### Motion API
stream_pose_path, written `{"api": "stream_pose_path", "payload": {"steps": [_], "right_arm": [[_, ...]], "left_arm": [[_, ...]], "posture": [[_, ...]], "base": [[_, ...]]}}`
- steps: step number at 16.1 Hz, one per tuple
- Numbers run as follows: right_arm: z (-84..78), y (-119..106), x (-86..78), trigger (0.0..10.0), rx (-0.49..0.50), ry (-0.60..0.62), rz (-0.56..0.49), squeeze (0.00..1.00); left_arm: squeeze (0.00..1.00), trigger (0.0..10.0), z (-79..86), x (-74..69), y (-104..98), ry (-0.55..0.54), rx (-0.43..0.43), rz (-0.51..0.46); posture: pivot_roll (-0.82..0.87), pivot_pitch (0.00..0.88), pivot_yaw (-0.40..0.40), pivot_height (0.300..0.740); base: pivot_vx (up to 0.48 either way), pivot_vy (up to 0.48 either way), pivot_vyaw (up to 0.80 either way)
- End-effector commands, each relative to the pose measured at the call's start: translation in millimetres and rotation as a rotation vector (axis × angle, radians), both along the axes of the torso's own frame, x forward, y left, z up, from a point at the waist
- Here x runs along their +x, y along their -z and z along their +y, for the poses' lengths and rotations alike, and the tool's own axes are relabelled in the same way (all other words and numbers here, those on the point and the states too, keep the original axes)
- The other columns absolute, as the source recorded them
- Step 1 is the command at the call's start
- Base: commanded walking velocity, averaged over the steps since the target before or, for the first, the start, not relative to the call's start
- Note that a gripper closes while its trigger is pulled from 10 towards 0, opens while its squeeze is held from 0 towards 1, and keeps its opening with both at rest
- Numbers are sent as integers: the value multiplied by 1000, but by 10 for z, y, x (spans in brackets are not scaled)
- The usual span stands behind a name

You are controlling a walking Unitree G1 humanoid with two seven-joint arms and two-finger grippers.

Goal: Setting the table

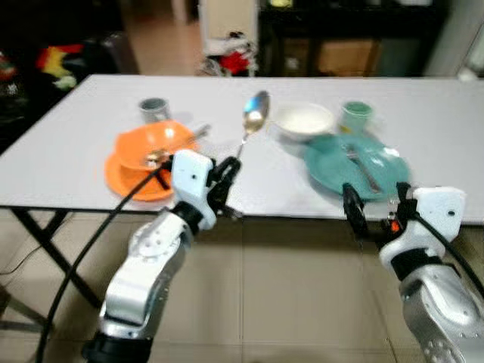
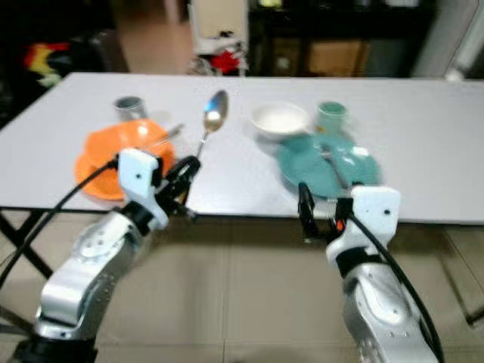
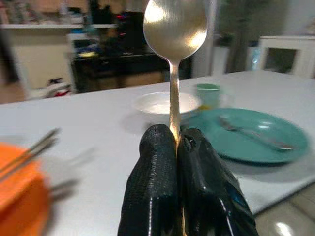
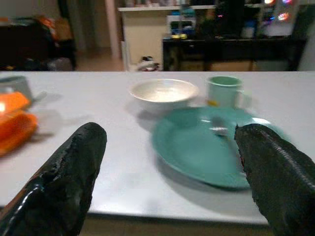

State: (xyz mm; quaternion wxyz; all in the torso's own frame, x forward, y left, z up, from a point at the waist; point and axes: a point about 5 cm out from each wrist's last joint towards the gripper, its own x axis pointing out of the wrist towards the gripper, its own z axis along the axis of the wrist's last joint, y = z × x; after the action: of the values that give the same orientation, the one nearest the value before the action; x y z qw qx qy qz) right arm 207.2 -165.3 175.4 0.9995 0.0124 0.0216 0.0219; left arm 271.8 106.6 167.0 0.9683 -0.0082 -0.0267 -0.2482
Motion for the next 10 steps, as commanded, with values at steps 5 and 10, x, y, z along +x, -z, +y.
{"api": "stream_pose_path", "payload": {"steps": [5, 10], "right_arm": [[27, -22, 4, 10000, -3, -21, -12, 0], [35, -26, 16, 10000, -6, -26, -15, 0]], "left_arm": [[0, 10000, -12, 24, -19, 3, 11, -12], [0, 10000, -9, 32, -10, 3, 14, -8]], "posture": [[-93, 0, 26, 740], [-89, 0, 23, 740]], "base": [[332, 0, -800], [332, 0, -320]]}}
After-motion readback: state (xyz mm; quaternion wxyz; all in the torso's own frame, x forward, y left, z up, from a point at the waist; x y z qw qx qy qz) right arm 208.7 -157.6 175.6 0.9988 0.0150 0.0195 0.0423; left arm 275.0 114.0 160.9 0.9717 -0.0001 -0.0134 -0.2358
